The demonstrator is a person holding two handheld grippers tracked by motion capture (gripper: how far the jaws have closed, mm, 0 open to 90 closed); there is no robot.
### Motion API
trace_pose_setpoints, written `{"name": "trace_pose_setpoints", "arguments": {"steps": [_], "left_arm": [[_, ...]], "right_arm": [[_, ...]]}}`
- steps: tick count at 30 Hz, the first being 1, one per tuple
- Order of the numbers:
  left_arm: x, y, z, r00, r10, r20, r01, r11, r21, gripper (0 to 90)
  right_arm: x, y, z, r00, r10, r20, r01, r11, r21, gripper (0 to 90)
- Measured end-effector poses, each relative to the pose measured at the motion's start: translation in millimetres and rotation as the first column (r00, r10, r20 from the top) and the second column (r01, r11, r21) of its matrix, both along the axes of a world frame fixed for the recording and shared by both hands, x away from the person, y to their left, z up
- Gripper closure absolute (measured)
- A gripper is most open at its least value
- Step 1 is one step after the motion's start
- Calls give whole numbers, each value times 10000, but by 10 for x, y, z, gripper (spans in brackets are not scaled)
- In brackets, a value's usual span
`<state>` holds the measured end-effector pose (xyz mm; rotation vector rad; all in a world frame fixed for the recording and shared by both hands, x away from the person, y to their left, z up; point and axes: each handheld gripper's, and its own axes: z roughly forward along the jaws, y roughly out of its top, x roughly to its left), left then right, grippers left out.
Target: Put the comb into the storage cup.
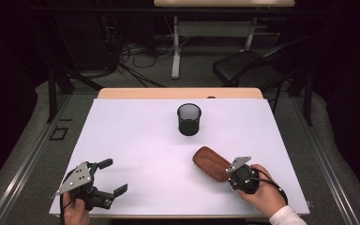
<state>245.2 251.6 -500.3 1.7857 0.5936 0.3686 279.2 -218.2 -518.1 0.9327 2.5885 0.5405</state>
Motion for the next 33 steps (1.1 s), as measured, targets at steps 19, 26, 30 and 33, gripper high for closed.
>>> {"name": "trace_pose_setpoints", "arguments": {"steps": [19, 26, 30, 33], "left_arm": [[0, 0, 0, 10000, -9, 0, 9, 10000, 2, 3], [0, 0, 0, 10000, -3, -2, 3, 10000, -6, 3], [0, -2, -1, 10000, -11, -7, 11, 10000, 1, 3], [3, -2, -3, 10000, -8, -17, 8, 10000, -5, 3]], "right_arm": [[-30, 54, 112, 9965, -160, 822, 93, 9966, 814, 730], [-29, 64, 171, 9930, -329, 1132, 191, 9925, 1207, 731], [-34, 81, 213, 9880, -418, 1485, 219, 9908, 1333, 731], [-32, 89, 243, 9854, -418, 1650, 184, 9899, 1409, 730]]}}
